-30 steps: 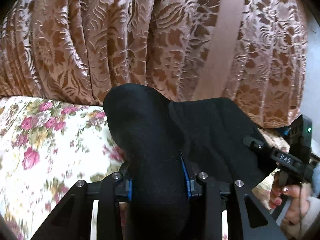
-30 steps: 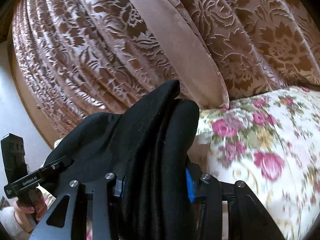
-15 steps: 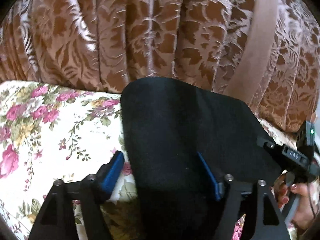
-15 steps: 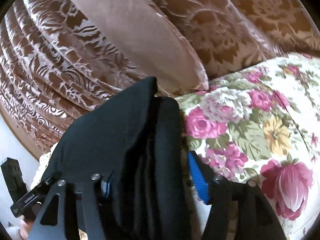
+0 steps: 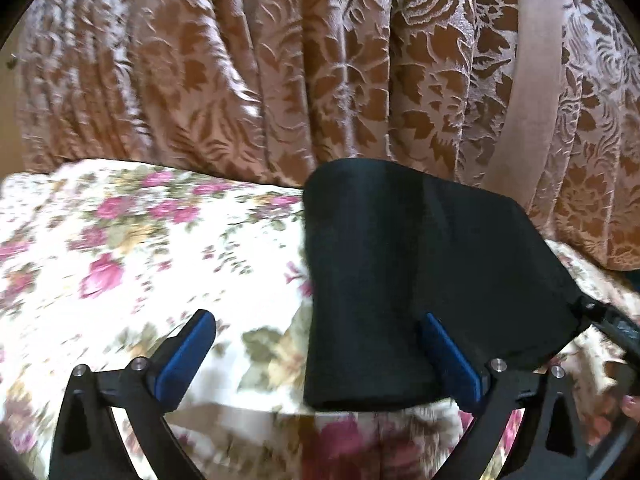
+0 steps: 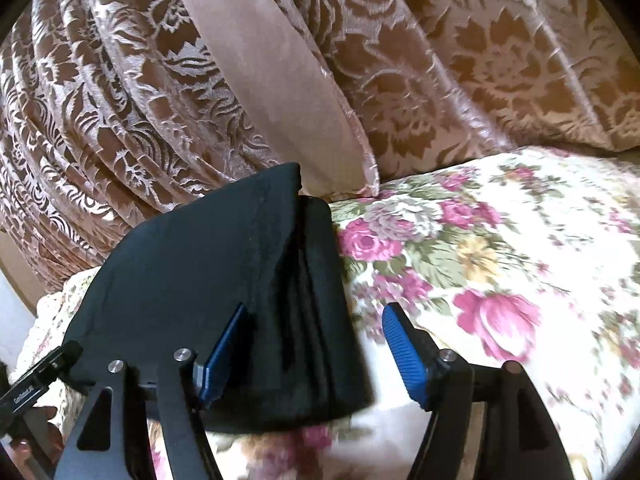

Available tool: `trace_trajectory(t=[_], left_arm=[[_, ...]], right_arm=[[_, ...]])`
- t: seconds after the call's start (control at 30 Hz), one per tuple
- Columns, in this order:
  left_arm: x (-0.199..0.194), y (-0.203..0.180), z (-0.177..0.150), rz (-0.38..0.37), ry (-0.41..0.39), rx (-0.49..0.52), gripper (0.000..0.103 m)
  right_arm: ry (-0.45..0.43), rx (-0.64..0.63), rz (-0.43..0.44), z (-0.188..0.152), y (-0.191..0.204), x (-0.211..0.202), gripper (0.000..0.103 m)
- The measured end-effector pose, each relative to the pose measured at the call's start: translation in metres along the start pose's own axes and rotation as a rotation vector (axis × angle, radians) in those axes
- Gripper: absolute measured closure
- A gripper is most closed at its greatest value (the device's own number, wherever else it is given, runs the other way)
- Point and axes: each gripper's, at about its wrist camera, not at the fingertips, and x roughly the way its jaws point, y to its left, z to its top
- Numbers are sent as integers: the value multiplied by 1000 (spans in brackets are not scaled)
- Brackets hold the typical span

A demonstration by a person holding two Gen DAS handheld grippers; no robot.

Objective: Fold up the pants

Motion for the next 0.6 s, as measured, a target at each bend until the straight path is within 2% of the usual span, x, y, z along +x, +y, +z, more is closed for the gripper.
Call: trace_trajectory(t=[0.07,0.17,0.27,0.47,0.6], left_arm=[[-13,-5,-7,28,-14,12,0],[-36,-14,-19,23,-28,36,0],[-55,-26,-29,68,-42,78,0],[-105,-46,-46,158,-140,174,0],[-121,-45,-47,160,-121,163,0]], right_arm=[[-3,-22,-24,-6,9,-15,32],[-9,-47,-52,-17,24,-35,32],[-18,-82,-63,-31,42,-56,32],[-50,-136,-87,-56,72,-98,32],[-49,-149,-99,-67,79,-117,32]])
